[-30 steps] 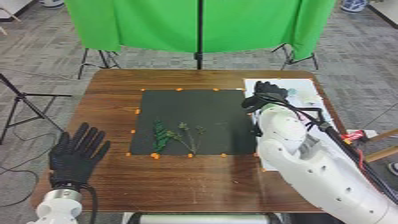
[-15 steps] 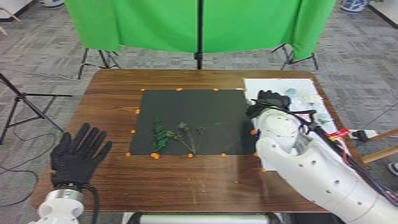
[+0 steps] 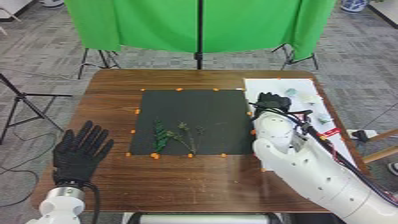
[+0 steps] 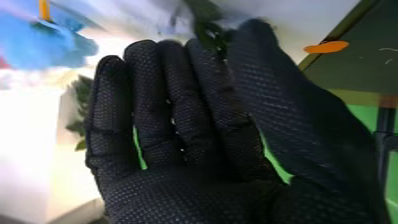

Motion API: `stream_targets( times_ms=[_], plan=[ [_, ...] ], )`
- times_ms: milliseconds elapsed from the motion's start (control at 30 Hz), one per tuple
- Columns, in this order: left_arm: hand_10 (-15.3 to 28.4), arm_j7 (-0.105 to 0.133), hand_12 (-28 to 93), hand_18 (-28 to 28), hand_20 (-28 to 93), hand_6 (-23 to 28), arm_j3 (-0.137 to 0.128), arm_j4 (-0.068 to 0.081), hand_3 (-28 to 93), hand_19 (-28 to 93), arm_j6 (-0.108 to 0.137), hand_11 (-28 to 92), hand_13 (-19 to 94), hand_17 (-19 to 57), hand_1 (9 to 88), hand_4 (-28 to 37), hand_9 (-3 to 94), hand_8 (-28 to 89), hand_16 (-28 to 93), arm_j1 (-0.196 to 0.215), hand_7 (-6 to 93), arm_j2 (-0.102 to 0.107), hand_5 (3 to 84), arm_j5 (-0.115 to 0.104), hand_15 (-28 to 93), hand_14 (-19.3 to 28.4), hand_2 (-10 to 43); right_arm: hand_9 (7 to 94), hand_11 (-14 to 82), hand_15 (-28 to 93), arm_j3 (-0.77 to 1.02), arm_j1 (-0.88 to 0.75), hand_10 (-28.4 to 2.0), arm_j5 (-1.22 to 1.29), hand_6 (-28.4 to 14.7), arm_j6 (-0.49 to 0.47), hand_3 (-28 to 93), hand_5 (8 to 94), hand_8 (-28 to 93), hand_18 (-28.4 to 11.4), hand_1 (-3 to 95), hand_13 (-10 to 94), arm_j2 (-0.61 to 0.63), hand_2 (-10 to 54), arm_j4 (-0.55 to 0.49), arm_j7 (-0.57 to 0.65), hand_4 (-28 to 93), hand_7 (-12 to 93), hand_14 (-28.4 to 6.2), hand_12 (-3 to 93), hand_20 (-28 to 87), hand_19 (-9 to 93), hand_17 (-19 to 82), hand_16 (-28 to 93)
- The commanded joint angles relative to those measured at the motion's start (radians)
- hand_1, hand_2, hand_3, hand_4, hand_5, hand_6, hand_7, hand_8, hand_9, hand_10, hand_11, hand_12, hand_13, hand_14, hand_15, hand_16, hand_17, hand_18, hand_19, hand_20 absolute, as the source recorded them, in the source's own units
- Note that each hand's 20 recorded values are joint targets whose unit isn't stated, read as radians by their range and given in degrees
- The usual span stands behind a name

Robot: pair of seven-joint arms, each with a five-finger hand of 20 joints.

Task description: Arrange flowers

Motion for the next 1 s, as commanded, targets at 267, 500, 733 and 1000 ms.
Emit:
stream_targets(
  times_ms=[267, 500, 733, 1000],
  plan=[
    [14.1, -0.009, 10, 12.2, 13, 6.5, 0.01, 0.011, 73, 29, -0.004, 22, 27, -4.4, 27.4, -28.3, 35.4, -11, -6, 0.007, 16.4, -0.005, 41.5, -0.031, 35, 13.4, 14.5, 81.0, 19.9, 55, -0.072, -0.017, -12.3, -0.095, -1.3, 0.159, 67, 74.2, 22, -27.9, 65.3, 52, 0.014, -9.5, 0.027, -0.016, -28, 36, -13.3, 49.5, 34, 68, 17, 37],
    [14.0, -0.012, 10, 12.2, 13, 6.6, 0.006, 0.0, 73, 29, 0.019, 22, 27, -4.4, 27.4, -28.3, 35.3, -11, -6, 0.029, 16.6, -0.009, 41.7, -0.003, 35, 13.4, 14.5, 80.8, 22.0, 57, -0.115, 0.03, -13.2, -0.189, -2.4, 0.271, 71, 75.0, 24, -28.3, 61.8, 51, 0.051, -9.5, -0.004, -0.005, -25, 36, -15.3, 50.5, 33, 63, 11, 38],
    [14.1, -0.012, 10, 12.2, 13, 6.6, -0.002, -0.006, 73, 29, 0.019, 22, 27, -4.4, 27.4, -28.3, 35.4, -11, -6, 0.043, 16.5, -0.013, 41.7, -0.008, 35, 13.4, 14.5, 80.6, 22.6, 59, -0.086, 0.038, -14.1, -0.102, -2.9, 0.251, 72, 75.2, 25, -28.4, 61.4, 51, 0.048, -9.5, -0.121, -0.014, -24, 36, -16.6, 50.1, 34, 63, 11, 37],
    [14.1, 0.004, 10, 12.2, 13, 6.5, -0.016, -0.018, 73, 29, 0.041, 22, 27, -4.5, 27.3, -28.3, 35.4, -11, -6, 0.057, 16.5, 0.013, 41.6, -0.026, 35, 13.4, 14.5, 79.7, 22.9, 59, 0.064, -0.107, -14.1, 0.102, -3.6, 0.264, 72, 72.7, 26, -28.4, 61.6, 50, -0.064, -9.5, -0.273, 0.095, -23, 37, -16.4, 50.4, 36, 64, 13, 36]
  ],
)
